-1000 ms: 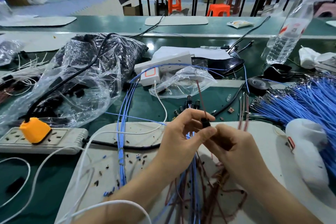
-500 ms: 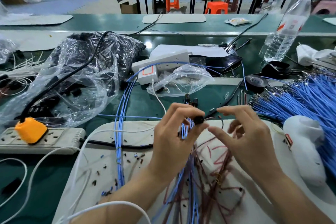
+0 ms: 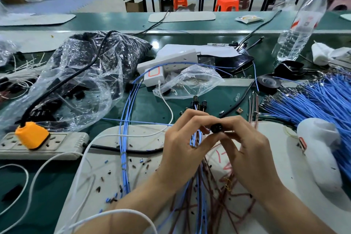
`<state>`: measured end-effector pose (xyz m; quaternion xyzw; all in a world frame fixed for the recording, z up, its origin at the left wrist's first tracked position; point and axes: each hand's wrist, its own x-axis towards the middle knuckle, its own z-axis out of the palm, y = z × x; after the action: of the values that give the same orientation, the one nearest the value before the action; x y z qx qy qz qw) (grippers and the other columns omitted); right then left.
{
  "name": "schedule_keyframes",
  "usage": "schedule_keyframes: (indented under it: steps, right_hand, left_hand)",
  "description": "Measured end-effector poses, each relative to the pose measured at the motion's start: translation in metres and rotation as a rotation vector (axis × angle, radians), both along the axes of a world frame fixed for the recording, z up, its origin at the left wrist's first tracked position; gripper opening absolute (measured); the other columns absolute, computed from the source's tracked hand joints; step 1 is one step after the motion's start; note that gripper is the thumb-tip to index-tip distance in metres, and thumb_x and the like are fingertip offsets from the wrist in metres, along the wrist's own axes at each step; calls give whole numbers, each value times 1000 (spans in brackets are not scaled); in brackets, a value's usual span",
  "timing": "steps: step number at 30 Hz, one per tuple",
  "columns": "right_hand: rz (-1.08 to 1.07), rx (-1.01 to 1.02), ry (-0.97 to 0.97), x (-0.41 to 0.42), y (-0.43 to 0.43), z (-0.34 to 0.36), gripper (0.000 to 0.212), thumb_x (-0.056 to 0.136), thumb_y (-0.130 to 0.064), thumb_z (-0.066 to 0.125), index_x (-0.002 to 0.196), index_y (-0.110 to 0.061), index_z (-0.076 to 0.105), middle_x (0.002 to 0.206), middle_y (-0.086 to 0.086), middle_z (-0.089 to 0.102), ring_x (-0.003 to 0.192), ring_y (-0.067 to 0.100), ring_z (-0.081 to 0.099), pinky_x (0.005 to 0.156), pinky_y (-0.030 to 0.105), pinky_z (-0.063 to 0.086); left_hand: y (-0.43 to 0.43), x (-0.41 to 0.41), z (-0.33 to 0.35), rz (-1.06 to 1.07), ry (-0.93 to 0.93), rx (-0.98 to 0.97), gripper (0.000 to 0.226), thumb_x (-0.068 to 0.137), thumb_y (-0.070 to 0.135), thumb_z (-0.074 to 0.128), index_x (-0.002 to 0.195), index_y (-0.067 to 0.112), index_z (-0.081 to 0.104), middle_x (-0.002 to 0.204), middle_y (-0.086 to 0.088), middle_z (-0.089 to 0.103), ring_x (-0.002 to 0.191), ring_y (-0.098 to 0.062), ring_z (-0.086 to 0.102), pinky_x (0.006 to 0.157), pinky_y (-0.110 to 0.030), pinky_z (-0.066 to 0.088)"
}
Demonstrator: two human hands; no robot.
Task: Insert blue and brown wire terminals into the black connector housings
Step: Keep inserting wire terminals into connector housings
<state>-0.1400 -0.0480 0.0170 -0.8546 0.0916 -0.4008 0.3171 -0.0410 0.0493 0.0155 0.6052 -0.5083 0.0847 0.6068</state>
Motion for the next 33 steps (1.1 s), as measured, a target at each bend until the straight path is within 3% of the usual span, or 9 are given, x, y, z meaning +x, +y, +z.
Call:
schedule_keyframes:
  steps: [5, 10, 13, 18, 26, 31, 33]
  right_hand:
    - [12, -7, -18, 1, 1, -2, 13, 86, -2, 56, 97, -5, 64, 88, -1, 61, 82, 2, 57, 74, 10, 47]
    - [15, -17, -21, 2, 2, -5, 15, 88, -4, 53, 99, -3, 63, 89, 2, 63, 84, 6, 57, 73, 13, 47]
    - [-2, -34, -19, 3, 2, -5, 14, 87, 0, 54, 97, -2, 63, 88, 0, 61, 83, 5, 56, 75, 7, 42]
    - [8, -33, -12, 3, 2, -5, 22, 89, -13, 44, 98, -2, 62, 89, -2, 59, 83, 1, 52, 76, 3, 38]
    - [38, -35, 7, 3, 1, -6, 21, 92, -14, 42, 97, -4, 59, 87, 3, 61, 79, 6, 54, 73, 5, 39]
    - [42, -25, 11, 4, 2, -6, 21, 91, -14, 43, 96, -2, 60, 85, 6, 63, 78, 11, 57, 69, 14, 44]
    - [23, -19, 10, 5, 2, -7, 15, 89, -8, 50, 95, -1, 62, 84, 5, 63, 77, 9, 56, 68, 11, 44]
  left_hand:
    - [-1, 0, -1, 9, 3, 18, 17, 78, 5, 74, 95, 2, 69, 90, -5, 62, 82, -7, 59, 76, -19, 47]
    - [0, 1, -1, -8, 33, 28, 17, 78, 4, 74, 94, 2, 69, 90, -4, 62, 81, -10, 60, 75, -21, 48]
    - [-1, 2, -2, -19, 45, 28, 17, 78, 4, 74, 94, 2, 69, 91, -3, 61, 83, -7, 59, 78, -16, 46]
    - [0, 2, -2, -9, 12, 21, 19, 77, 1, 74, 95, 2, 69, 91, -6, 61, 84, -9, 60, 79, -16, 47]
    - [0, 1, -1, -10, -42, 22, 18, 77, 1, 74, 95, 1, 70, 89, -9, 60, 82, -13, 61, 77, -23, 51]
    - [0, 2, -2, -4, -30, 31, 18, 77, 1, 75, 95, 1, 70, 89, -10, 60, 81, -11, 61, 78, -19, 49]
    - [0, 2, -2, 5, -23, 41, 18, 77, 1, 75, 94, 2, 70, 89, -8, 60, 81, -9, 61, 78, -17, 47]
